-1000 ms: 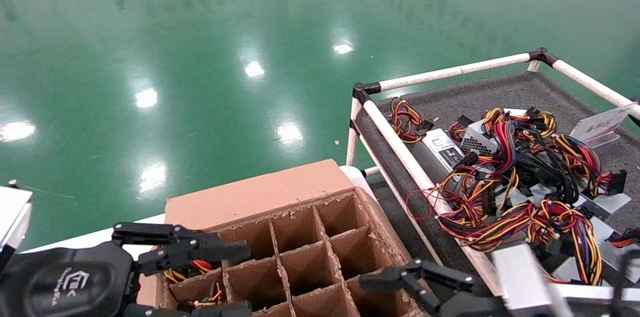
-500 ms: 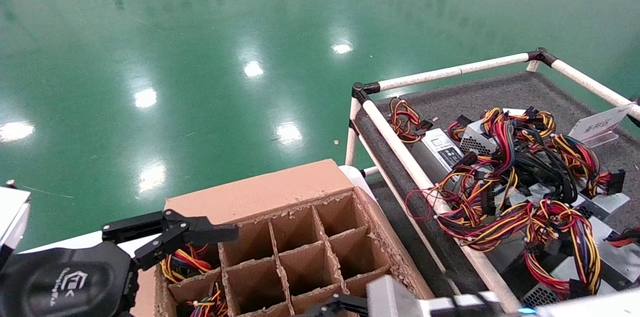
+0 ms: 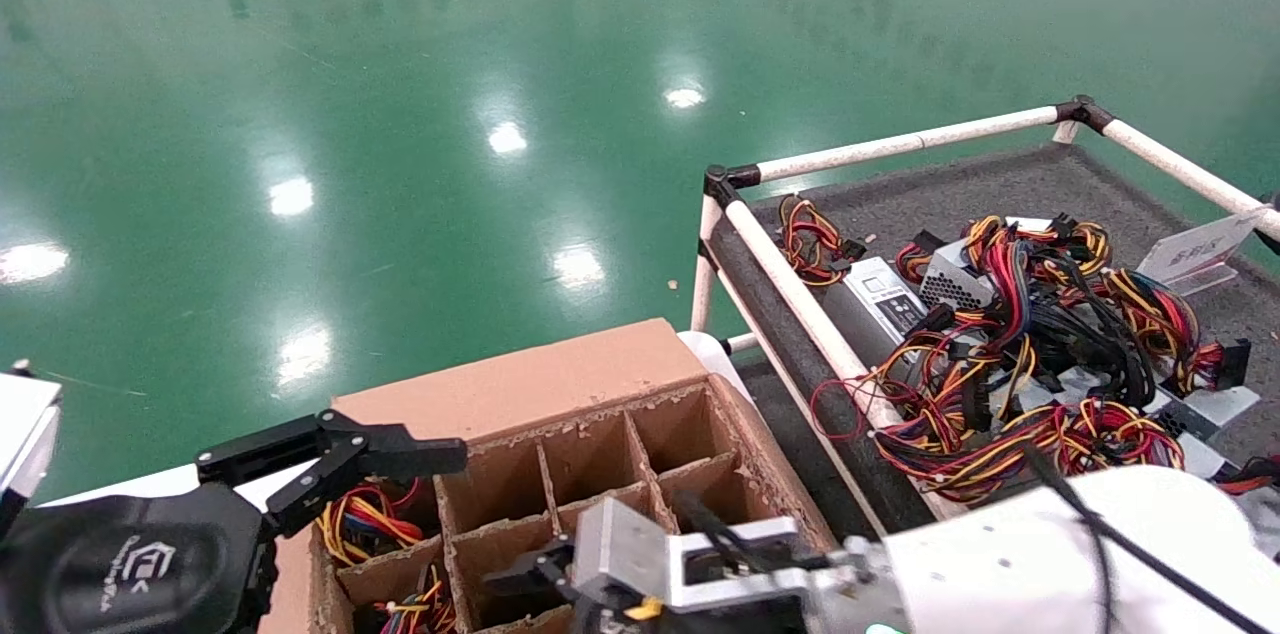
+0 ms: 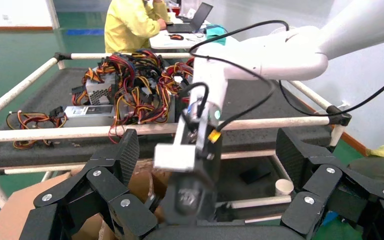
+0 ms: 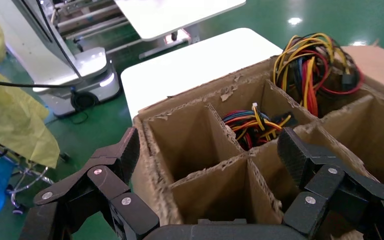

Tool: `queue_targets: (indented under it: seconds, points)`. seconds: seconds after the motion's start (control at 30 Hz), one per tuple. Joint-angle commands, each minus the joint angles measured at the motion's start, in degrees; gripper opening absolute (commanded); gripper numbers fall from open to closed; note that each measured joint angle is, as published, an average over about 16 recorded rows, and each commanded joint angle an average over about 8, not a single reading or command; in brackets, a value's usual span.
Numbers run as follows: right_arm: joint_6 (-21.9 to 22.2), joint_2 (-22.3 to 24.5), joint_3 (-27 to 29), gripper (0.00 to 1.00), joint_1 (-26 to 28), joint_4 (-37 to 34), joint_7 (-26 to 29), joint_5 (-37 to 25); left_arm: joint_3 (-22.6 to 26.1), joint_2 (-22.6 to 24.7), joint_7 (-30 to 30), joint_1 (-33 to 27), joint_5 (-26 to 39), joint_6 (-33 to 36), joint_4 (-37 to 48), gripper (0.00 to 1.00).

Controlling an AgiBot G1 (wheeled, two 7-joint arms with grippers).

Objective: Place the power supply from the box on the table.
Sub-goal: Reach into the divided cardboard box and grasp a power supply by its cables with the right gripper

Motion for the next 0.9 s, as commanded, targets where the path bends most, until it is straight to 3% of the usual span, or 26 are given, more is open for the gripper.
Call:
queue_targets:
  seconds: [0.03, 0.4, 0.67, 0.9]
  points:
    - [0.2, -2.1, -0.7, 1.00, 1.2, -2.7, -1.3, -1.0, 0.0, 0.0, 0.0, 0.0, 0.0, 0.0, 0.0, 1.00]
    - [4.3, -10.0, -3.0, 1.00, 6.7, -15.6, -7.7, -1.2, 0.0, 0.0, 0.0, 0.0, 0.0, 0.0, 0.0, 1.00]
    - [9.3, -10.6, -9.0, 1.00, 7.5, -14.3, -8.2, 3.9, 0.0, 0.0, 0.0, 0.0, 0.0, 0.0, 0.0, 1.00]
    - [17.5, -10.7, -15.9, 1.00, 7.5, -11.5, -7.5, 8.4, 0.0, 0.0, 0.0, 0.0, 0.0, 0.0, 0.0, 1.00]
